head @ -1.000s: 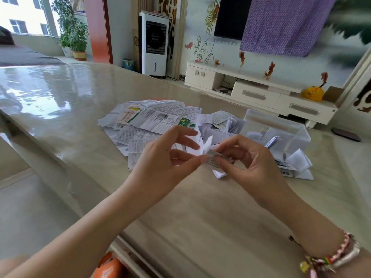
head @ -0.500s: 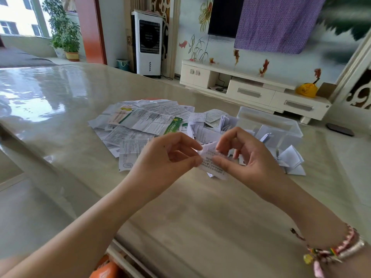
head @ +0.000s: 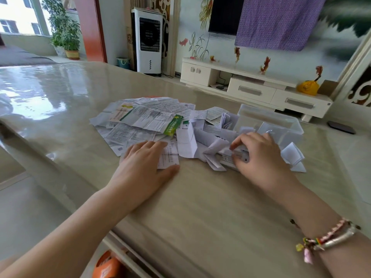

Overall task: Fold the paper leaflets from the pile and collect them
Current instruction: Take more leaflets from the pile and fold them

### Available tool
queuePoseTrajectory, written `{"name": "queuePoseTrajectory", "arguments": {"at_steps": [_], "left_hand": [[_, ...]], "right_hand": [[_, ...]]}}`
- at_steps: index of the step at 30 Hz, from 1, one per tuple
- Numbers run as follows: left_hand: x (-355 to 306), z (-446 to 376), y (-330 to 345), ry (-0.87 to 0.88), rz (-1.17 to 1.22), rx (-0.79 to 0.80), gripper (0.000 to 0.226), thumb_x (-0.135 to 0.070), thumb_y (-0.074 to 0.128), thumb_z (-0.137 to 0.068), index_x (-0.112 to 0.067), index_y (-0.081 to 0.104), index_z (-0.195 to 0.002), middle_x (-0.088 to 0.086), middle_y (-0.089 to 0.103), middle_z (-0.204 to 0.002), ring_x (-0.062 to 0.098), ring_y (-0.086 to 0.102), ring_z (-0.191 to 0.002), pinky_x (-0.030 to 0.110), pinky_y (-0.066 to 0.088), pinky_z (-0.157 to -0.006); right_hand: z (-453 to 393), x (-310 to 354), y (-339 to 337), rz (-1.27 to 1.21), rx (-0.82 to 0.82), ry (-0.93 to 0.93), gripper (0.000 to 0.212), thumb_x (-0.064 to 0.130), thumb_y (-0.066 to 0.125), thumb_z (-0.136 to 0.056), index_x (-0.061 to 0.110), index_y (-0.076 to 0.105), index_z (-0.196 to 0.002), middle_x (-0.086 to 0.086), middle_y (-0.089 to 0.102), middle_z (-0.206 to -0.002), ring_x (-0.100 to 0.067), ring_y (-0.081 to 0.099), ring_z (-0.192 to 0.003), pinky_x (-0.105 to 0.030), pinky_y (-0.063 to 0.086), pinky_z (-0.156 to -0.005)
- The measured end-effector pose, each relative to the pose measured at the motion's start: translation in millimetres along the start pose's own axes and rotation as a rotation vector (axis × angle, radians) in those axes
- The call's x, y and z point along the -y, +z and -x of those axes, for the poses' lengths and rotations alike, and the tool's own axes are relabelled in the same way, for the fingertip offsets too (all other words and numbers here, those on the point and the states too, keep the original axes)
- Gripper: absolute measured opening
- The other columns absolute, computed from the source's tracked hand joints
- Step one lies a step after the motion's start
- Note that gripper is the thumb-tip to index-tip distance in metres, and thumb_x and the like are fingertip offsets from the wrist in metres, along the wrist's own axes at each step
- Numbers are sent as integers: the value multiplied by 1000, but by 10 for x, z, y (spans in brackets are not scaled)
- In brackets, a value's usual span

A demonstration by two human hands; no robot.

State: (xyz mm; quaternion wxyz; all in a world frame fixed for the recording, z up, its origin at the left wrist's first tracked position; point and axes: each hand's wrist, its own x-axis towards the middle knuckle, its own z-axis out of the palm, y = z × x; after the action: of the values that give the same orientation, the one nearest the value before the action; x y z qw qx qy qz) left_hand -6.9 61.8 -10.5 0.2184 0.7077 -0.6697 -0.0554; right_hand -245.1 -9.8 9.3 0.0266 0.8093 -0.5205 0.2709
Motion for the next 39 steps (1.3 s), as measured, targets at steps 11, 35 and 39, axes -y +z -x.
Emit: {"name": "queuePoseTrajectory", "arguments": {"at_steps": [11,35,39], "left_hand": [[-4,63,-2,157,152,39,69,-66,63,-73,-42,41,-134,-26,42,-121,-8,41,-100,18,33,-85],[-106,264,-188,39,1155,134,11,-2,68,-82,1,67,-92,3,67,-73,10,60,-66,15,48,-60],[-11,195,-80,69,722,-47,27,-9,75,-80,-26,66,-99,-14,70,-89,6,65,-84,22,52,-77]], "right_hand": [[49,149,-98,-243,-152,-231,10,9,61,-82,18,63,-85,7,49,-88,-5,47,-85,-18,38,-78],[164,350,46,-626,261,-286,15,30,71,-85,22,64,-75,16,60,-79,-5,57,-83,-15,38,-72],[166,341,69,-563,255,-218,24,27,71,-84,27,56,-66,17,52,-70,-3,50,-68,-12,35,-62]]}}
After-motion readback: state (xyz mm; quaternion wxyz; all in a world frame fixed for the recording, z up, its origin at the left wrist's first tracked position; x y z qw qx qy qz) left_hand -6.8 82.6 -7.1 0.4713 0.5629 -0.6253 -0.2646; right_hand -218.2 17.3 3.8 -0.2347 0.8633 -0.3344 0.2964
